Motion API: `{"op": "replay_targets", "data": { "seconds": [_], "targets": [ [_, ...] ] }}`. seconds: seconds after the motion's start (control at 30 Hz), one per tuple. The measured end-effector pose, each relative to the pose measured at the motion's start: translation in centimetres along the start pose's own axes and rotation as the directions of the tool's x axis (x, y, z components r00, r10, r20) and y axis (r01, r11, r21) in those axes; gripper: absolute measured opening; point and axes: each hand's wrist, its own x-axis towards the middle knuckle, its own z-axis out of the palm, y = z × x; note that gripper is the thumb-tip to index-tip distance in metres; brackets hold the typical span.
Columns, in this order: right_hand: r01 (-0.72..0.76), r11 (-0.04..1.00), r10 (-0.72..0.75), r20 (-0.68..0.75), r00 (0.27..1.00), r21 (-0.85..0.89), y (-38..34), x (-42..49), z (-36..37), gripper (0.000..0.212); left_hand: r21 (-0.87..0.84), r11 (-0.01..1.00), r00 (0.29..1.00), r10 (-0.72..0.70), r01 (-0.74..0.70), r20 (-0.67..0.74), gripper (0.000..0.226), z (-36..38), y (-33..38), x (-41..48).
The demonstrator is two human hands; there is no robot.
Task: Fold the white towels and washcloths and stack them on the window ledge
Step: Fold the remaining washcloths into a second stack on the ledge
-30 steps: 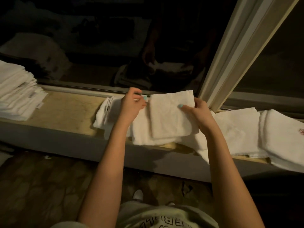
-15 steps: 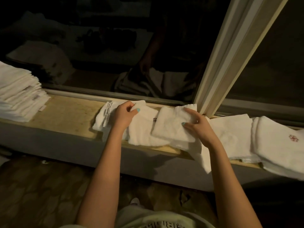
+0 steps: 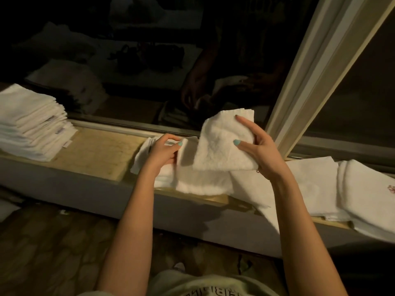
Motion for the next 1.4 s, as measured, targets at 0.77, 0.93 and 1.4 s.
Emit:
{"op": "replay_targets", "data": {
  "seconds": [0.77,0.93,1.4],
  "targets": [
    [-0.179,0.81,0.146,-0.104,0.984,-0.559,7.5,0.4,3.7,0.058,0.29,0.955,0.992,0.022,-0.057,0.121,0.037,1.5,-1.2,-2.3],
    [-0.123,0.905,0.081,-0.119,0.99,-0.407,7.0,0.1,3.6,0.053,0.083,0.99,0.991,0.107,-0.114,0.083,0.025,1.4,-0.7,-3.2],
    [-0.188,0.83,0.128,-0.149,0.981,-0.526,7.1,-0.3,3.8,0.04,-0.204,0.975,0.989,-0.064,0.09,0.132,0.049,2.3,-0.8,-4.1]
  ]
}}
